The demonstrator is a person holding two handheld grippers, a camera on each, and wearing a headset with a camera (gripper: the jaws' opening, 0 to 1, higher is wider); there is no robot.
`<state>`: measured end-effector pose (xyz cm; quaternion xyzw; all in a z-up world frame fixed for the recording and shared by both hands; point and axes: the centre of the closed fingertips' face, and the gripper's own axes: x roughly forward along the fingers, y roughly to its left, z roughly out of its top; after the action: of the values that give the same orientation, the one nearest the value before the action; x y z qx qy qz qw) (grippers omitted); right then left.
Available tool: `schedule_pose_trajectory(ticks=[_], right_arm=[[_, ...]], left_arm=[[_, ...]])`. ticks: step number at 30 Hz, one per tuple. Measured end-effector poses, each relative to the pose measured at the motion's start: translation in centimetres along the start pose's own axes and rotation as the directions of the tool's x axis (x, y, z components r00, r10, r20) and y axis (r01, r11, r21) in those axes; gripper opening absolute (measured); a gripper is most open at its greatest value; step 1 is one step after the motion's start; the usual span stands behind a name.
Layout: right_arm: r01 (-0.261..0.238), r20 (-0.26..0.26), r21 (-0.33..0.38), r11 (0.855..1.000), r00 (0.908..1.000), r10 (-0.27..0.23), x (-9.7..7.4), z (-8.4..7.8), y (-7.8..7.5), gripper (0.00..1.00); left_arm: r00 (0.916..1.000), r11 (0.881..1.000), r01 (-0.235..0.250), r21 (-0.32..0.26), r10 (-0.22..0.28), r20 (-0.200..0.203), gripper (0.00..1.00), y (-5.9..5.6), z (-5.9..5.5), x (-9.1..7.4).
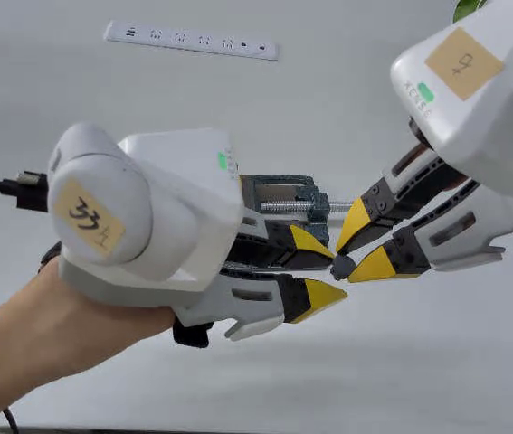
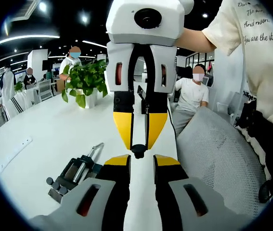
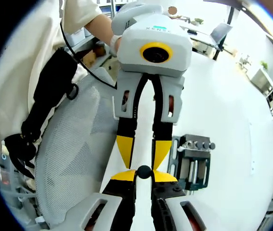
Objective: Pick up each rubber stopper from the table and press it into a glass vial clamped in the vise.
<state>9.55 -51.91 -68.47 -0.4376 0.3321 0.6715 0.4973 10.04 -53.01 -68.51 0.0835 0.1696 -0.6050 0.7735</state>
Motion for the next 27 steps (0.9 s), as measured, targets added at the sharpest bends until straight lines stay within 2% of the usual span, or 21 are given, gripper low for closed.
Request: schedule_pose_trajectory(ticks=[3, 5, 8, 13, 16, 19, 23, 26, 27], right_arm=[[0.000, 0.000, 0.002, 1.000, 1.0000, 0.000, 0.0, -0.1, -0.1, 0.06], [0.002, -0.001, -0.001, 1.000, 1.0000, -0.002, 0.0, -0.1, -0.2, 0.06], [-0.006, 0.001, -0.002, 1.000, 1.0000, 0.006, 0.1, 0.0, -0.3, 0.06], [-0.004, -0.010, -0.045, 0.999, 0.9999, 0.003, 0.4, -0.2, -0.8, 0.06], [-0.002, -0.010, -0.069, 0.998, 1.0000, 0.002, 0.5, -0.1, -1.4, 0.06], [0.008, -0.011, -0.108, 0.994, 0.9999, -0.009, 0.7, 0.1, -2.5, 0.06], [-0.002, -0.006, -0.123, 0.992, 1.0000, 0.001, 0.8, 0.5, -3.3, 0.06], [-0.005, -0.029, -0.182, 0.983, 0.9996, -0.001, 1.0, 0.6, -3.9, 0.06], [0.008, -0.038, -0.212, 0.977, 0.9991, -0.016, 1.2, 0.6, -4.5, 0.06]], left_arm=[[0.9999, 1.000, -0.013, -0.012, 0.013, -0.004, 0.21, 0.3, -0.5, -0.1], [0.9991, 0.999, -0.043, -0.015, 0.043, 0.001, 0.34, 0.8, -0.8, -0.2], [0.9959, 0.994, -0.089, -0.061, 0.090, 0.007, 0.51, 1.6, -1.5, -0.5], [0.9915, 0.988, -0.129, -0.081, 0.128, -0.024, 0.61, 2.4, -3.0, -1.3], [0.9848, 0.979, -0.171, -0.111, 0.167, -0.048, 0.71, 3.2, -3.9, -1.8], [0.9767, 0.969, -0.211, -0.129, 0.204, -0.068, 0.80, 4.0, -4.6, -2.3], [0.9722, 0.962, -0.231, -0.149, 0.222, -0.075, 0.87, 4.5, -4.8, -2.8], [0.9651, 0.951, -0.257, -0.171, 0.244, -0.094, 0.96, 5.1, -5.4, -3.2], [0.9627, 0.948, -0.267, -0.173, 0.254, -0.094, 0.98, 5.3, -5.5, -3.3]])
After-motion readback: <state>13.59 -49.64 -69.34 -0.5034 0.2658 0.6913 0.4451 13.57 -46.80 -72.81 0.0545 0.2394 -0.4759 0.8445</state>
